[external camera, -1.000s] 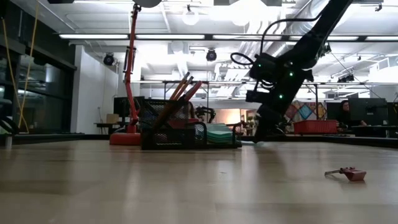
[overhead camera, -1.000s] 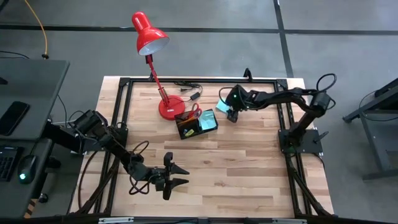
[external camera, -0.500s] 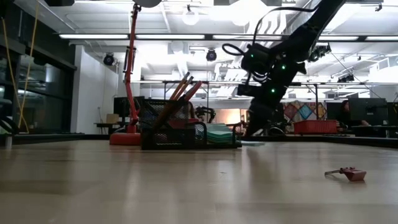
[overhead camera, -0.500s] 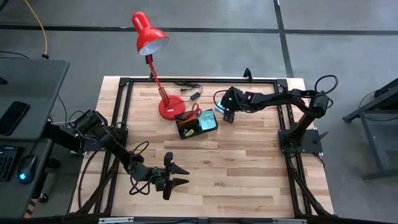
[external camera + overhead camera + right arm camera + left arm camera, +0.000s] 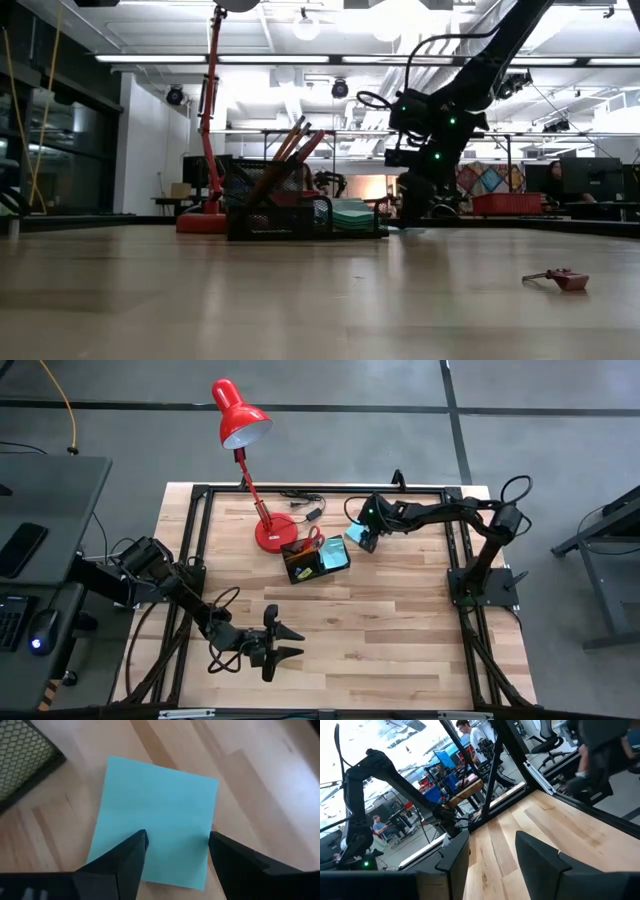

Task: Pick and place office supplies into organizer
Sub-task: Put the blue sticky notes into the desk organizer

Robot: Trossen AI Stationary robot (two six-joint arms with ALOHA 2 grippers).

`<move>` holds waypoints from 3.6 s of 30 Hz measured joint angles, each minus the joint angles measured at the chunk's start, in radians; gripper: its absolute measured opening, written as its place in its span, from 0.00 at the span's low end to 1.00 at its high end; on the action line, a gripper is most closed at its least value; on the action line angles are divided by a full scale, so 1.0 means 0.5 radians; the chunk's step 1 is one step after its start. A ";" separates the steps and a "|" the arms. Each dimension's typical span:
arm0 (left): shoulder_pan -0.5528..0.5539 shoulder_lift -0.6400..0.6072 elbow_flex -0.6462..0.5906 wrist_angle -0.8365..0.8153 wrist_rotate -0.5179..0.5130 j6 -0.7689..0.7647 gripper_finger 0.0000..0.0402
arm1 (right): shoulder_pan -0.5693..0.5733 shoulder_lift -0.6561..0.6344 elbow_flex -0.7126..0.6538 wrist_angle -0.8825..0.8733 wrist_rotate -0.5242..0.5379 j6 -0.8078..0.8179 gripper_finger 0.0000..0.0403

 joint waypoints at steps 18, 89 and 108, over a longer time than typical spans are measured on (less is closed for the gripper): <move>0.000 0.000 0.002 -0.013 0.051 -0.130 0.38 | 0.361 -0.396 -0.187 -0.637 0.222 0.239 0.50; 0.000 0.000 0.003 -0.072 0.045 -0.145 0.38 | 0.920 -0.241 -0.383 -0.180 0.846 1.253 0.03; 0.000 0.001 0.003 -0.083 0.049 -0.143 0.38 | 1.152 -0.354 -0.207 -0.535 0.988 1.040 0.00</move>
